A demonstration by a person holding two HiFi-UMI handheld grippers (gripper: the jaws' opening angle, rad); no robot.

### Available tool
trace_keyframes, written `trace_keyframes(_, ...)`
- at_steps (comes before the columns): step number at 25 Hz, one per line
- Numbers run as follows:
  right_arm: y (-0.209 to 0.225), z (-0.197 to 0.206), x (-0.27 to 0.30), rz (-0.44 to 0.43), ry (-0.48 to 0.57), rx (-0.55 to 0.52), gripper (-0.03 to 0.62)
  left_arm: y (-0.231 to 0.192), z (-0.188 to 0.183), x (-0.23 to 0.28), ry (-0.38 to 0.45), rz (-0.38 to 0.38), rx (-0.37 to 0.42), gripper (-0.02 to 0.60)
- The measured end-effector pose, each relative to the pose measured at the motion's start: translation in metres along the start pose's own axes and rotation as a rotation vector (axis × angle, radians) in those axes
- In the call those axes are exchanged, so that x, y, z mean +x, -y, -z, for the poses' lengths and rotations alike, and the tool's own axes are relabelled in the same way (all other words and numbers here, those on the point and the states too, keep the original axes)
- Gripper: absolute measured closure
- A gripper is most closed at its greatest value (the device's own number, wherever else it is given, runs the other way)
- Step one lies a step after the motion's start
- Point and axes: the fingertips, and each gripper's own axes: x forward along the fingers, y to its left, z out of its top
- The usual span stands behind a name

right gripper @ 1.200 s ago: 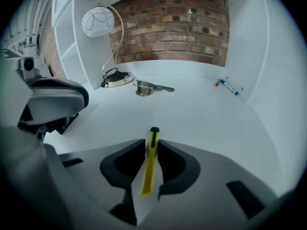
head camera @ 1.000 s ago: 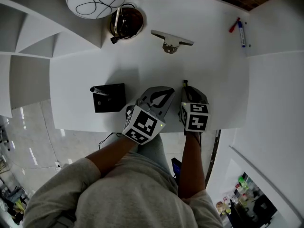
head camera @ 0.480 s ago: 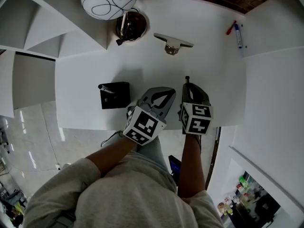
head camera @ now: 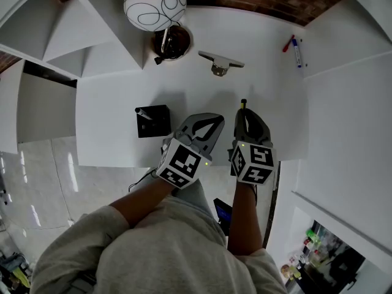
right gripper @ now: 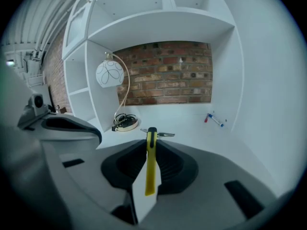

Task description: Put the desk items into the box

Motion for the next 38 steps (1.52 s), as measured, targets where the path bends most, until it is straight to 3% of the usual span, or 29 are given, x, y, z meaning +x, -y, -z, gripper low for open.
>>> trace_keyframes(13, -0.032, -0.041, -0.050, 0.023, 0.211, -0.065, 0.522, 0.002, -0.026, -0.042, 0.064, -0.053, 0.026, 0.575)
trace_keyframes(22, -0.060, -0.058, -0.063, -0.018, 0.315, -0.082, 0.522, -0.009, -0.034, -0.067, 0.091, -0.108, 0.026, 0.575)
trace_keyframes(38, -0.142, -0.082, -0.043, -0.202, 0.392, -0.146, 0.522, -0.054, -0.015, -0.116, 0.077, -0.237, -0.015, 0.575)
